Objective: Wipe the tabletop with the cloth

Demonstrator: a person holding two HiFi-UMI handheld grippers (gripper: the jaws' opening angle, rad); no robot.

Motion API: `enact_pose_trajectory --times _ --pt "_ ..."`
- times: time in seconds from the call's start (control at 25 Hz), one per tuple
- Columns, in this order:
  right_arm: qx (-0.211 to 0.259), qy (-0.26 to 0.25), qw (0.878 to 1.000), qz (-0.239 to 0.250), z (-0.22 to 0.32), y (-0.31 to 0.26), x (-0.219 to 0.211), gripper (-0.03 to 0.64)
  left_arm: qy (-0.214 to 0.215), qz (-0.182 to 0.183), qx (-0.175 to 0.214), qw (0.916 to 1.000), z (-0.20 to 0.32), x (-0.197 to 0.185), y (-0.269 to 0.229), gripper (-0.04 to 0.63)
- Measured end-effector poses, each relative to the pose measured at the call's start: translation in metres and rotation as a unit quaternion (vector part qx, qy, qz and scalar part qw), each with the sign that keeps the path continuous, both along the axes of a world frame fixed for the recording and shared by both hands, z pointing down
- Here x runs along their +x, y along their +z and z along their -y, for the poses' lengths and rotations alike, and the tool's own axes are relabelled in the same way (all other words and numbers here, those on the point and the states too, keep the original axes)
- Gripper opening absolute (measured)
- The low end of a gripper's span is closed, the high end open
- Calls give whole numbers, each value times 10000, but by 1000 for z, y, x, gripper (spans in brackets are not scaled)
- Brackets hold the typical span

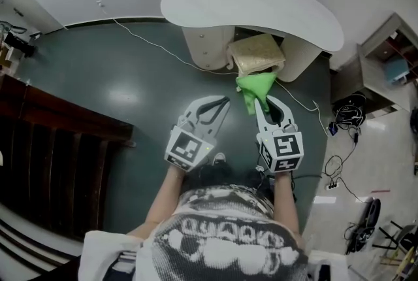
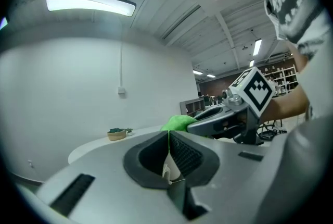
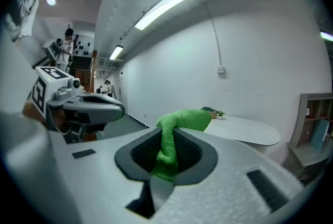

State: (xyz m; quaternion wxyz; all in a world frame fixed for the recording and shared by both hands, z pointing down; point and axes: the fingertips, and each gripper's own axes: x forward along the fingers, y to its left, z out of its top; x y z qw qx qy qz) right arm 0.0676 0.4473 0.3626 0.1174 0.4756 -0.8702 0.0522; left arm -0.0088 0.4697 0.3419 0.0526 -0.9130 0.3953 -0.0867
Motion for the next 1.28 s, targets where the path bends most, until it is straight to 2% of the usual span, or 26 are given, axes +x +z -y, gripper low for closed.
enact_pose_trajectory --times 0.28,0.72,1.0,1.28 --pt "-110 92 9999 -44 2 9 -25 52 11 -95 -26 10000 11 -34 5 6" --pt "-270 -320 9991 -102 37 19 -53 53 -266 -227 -137 9993 42 -57 16 6" --pt "-301 -576 9979 -55 96 28 -64 54 -520 -323 -192 9979 102 -68 19 6" --pt "-392 -635 9972 -45 202 41 -41 54 -576 -111 -207 9981 211 -46 26 6"
